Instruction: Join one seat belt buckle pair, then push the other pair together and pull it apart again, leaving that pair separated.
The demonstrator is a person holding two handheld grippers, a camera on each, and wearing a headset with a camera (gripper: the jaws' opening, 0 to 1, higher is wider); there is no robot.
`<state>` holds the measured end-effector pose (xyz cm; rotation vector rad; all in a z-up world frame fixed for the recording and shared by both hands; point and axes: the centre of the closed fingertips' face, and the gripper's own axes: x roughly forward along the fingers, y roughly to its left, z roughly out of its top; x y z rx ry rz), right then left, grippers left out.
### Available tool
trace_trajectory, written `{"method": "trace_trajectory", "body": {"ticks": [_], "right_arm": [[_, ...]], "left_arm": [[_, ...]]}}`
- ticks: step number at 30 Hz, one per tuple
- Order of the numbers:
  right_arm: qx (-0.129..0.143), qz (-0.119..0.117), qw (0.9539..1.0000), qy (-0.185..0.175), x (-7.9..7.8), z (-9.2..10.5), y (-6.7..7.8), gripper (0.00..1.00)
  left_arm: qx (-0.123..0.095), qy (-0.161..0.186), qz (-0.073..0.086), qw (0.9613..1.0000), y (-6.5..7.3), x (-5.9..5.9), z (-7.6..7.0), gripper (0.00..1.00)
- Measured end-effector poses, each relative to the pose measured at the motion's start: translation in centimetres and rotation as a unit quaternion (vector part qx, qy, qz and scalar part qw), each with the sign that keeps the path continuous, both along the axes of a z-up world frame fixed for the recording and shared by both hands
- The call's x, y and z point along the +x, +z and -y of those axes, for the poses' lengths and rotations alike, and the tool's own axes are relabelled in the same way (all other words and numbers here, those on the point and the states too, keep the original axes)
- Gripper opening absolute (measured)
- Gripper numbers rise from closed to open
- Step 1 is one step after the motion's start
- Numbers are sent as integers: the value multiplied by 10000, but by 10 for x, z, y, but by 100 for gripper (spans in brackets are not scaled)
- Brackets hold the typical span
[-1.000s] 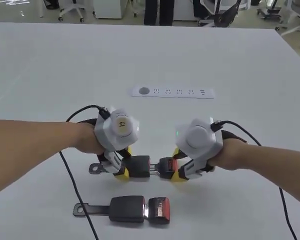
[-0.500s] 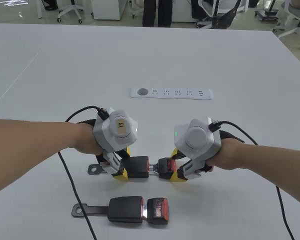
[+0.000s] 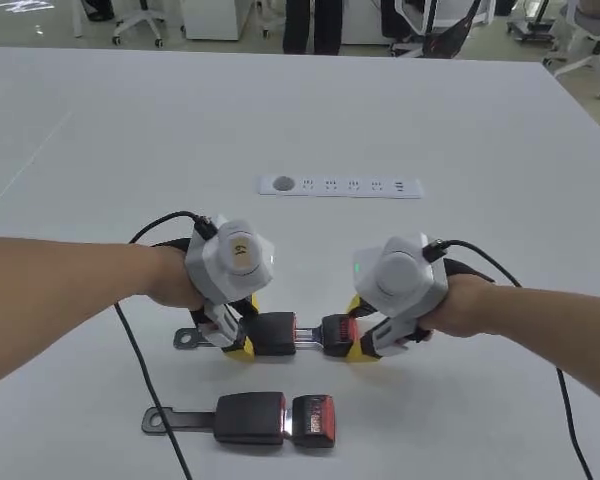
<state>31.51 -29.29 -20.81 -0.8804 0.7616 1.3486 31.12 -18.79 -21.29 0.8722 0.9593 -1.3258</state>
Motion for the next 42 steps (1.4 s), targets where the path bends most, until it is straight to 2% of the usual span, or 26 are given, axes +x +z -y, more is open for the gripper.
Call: {"method": "trace_trajectory", "body": {"ticks": [13,22,25,42], "right_arm": [[-73,-31,10000,-56,-1,18,0,31],[-158,-78,9998,-88,2,38,-1,31],[-183,-90,9997,-111,-1,45,-2,31],[-190,-171,9995,-187,2,60,-4,32]], "left_arm": [[30,-16,3,10000,1,-1,1,33],[44,-30,3,10000,2,-1,1,33],[53,-38,5,10000,2,-1,1,33],[86,-76,16,9999,1,2,0,33]]}}
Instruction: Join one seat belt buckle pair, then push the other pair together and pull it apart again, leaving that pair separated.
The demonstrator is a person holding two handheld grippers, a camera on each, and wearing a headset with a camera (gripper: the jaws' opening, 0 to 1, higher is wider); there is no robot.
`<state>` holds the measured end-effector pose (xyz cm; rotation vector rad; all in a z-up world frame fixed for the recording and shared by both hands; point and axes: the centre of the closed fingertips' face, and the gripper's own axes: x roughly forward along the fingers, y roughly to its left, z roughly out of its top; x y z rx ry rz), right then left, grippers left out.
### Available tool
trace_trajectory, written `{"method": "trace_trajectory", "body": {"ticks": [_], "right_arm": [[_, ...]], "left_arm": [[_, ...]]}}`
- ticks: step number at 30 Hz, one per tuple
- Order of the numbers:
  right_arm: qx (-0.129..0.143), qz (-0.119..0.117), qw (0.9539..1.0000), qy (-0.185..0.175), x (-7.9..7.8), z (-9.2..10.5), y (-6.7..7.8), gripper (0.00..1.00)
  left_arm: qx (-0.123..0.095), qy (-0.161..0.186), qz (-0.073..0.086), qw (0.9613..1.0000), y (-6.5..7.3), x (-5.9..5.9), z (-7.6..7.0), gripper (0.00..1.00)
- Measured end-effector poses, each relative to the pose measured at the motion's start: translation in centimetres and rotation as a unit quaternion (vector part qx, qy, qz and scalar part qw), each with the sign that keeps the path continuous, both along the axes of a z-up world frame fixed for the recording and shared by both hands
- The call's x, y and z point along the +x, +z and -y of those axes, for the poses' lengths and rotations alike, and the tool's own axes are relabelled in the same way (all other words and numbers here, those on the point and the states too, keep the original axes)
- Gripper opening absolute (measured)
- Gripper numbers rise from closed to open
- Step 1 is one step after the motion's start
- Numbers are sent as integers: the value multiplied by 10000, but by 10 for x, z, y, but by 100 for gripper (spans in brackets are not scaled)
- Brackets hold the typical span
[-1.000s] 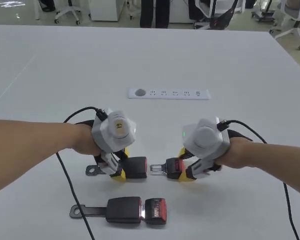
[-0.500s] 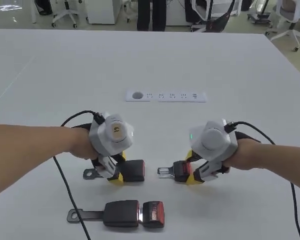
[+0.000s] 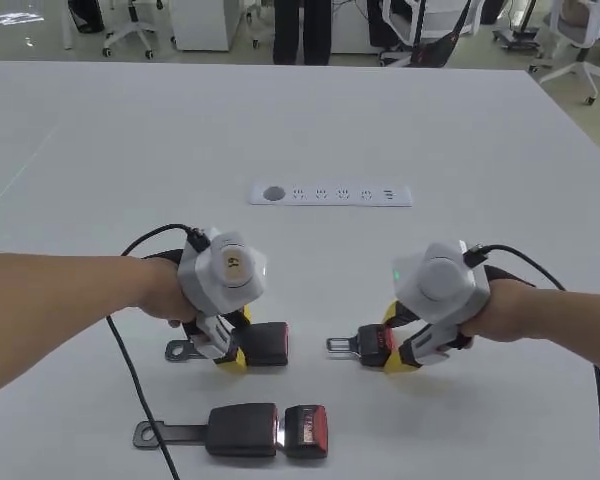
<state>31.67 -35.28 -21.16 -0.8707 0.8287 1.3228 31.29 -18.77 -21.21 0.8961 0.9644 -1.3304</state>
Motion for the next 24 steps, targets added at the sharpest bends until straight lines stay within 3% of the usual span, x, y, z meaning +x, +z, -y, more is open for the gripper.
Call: {"method": "trace_trajectory", "body": {"ticks": [22,24], "right_arm": [[-56,78,10000,-11,1,2,2,37],[-74,89,9999,2,0,2,2,38]], "left_arm": [[73,-3,-5,10000,0,-1,2,34],[116,-21,76,9999,1,1,2,36]]}}
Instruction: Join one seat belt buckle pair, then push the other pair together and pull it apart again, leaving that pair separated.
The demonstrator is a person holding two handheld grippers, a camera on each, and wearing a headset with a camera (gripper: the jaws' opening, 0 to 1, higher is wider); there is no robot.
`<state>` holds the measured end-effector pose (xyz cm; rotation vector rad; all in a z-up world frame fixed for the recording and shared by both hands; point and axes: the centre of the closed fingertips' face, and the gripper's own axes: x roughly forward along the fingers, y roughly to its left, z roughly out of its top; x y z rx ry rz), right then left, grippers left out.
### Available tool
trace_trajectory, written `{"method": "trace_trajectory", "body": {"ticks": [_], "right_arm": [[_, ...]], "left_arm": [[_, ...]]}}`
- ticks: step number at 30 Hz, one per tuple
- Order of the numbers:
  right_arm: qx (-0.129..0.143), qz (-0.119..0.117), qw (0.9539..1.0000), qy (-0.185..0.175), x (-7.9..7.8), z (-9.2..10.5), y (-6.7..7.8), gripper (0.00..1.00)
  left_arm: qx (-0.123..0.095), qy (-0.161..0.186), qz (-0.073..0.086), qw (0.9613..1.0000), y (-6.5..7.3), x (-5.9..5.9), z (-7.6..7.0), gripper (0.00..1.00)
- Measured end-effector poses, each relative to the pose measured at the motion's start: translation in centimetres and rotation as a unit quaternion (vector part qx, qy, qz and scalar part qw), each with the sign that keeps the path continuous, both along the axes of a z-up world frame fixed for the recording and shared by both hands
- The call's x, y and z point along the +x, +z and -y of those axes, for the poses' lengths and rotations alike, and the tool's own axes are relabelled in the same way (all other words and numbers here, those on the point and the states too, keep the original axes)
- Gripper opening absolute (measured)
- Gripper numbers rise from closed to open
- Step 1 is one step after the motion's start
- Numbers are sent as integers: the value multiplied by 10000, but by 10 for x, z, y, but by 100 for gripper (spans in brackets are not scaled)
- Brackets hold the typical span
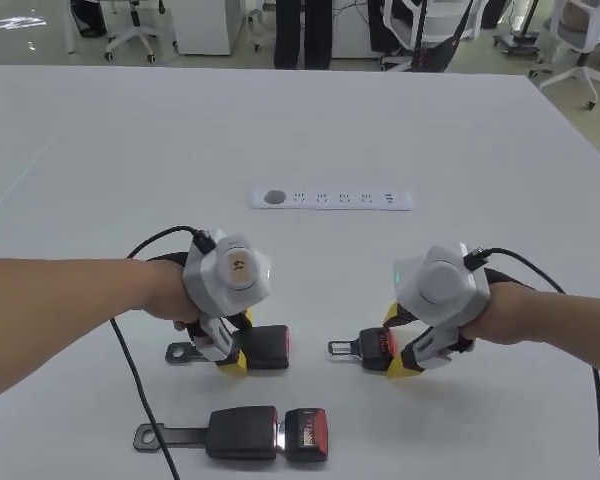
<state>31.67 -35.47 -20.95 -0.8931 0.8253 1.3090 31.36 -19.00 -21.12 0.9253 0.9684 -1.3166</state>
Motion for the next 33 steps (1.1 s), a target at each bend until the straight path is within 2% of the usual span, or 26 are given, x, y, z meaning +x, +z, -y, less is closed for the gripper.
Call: {"method": "trace_trajectory", "body": {"ticks": [10,15,20,26,33], "right_arm": [[-131,200,9997,21,1,7,3,46],[-82,267,9996,-37,3,9,10,49],[-57,295,9995,-94,1,14,12,53],[25,295,9995,-120,-5,16,19,59],[209,283,9990,-288,-16,21,29,66]], "left_arm": [[121,-113,64,9998,0,4,0,39],[145,-89,101,9998,1,5,-2,41],[72,15,138,9999,8,5,-5,42],[-24,99,129,9999,17,-2,-9,45],[-414,491,52,9979,28,-13,-16,53]]}}
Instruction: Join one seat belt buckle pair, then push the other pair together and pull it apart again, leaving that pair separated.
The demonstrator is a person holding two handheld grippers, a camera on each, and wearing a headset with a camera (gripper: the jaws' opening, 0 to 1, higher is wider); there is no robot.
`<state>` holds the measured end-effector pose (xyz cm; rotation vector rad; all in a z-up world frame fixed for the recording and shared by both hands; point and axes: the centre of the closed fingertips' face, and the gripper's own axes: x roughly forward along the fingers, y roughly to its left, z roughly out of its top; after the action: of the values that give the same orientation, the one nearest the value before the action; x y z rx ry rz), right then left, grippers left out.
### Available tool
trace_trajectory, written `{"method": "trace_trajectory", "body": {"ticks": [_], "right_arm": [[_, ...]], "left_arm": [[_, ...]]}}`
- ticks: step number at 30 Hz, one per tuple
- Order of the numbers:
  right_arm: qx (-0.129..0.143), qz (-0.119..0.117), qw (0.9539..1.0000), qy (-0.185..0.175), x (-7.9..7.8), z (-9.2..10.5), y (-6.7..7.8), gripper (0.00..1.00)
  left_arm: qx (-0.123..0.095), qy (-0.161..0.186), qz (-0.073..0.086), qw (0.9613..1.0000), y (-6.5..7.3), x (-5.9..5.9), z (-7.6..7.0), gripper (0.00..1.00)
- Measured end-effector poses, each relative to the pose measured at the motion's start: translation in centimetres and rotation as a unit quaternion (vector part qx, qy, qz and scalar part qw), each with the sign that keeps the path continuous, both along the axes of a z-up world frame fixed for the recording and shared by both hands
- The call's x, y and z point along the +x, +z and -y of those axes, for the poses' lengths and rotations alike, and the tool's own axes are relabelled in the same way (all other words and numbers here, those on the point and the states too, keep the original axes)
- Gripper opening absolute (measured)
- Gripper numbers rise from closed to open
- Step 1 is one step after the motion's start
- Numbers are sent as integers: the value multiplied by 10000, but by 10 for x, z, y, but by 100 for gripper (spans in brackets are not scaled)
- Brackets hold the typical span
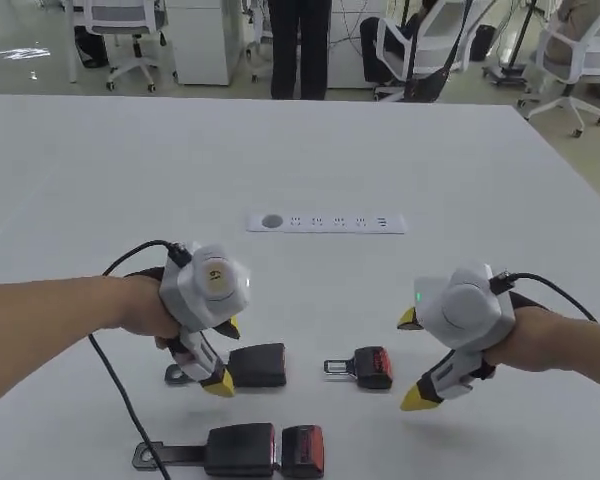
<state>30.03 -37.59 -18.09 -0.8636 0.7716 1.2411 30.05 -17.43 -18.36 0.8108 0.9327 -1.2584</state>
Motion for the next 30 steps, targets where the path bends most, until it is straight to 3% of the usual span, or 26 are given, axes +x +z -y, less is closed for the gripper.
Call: {"method": "trace_trajectory", "body": {"ticks": [7,13,18,21,27,30], "right_arm": [[195,2,9995,-263,-7,3,3,73],[351,21,9986,-392,-15,5,2,77],[685,-16,9945,-795,-25,6,9,83],[766,28,9932,-877,-27,10,10,84],[1087,112,9876,-1126,-37,12,12,88],[1215,152,9839,-1300,-43,11,17,90]], "left_arm": [[-344,379,-81,9987,7,-14,-12,61],[-695,753,-60,9947,9,-26,-27,70],[-1231,1152,-16,9857,18,-30,-35,76],[-1524,1447,90,9776,26,-36,-38,77],[-1836,1680,200,9683,29,-48,-48,80],[-2033,1860,345,9607,31,-52,-55,81]]}}
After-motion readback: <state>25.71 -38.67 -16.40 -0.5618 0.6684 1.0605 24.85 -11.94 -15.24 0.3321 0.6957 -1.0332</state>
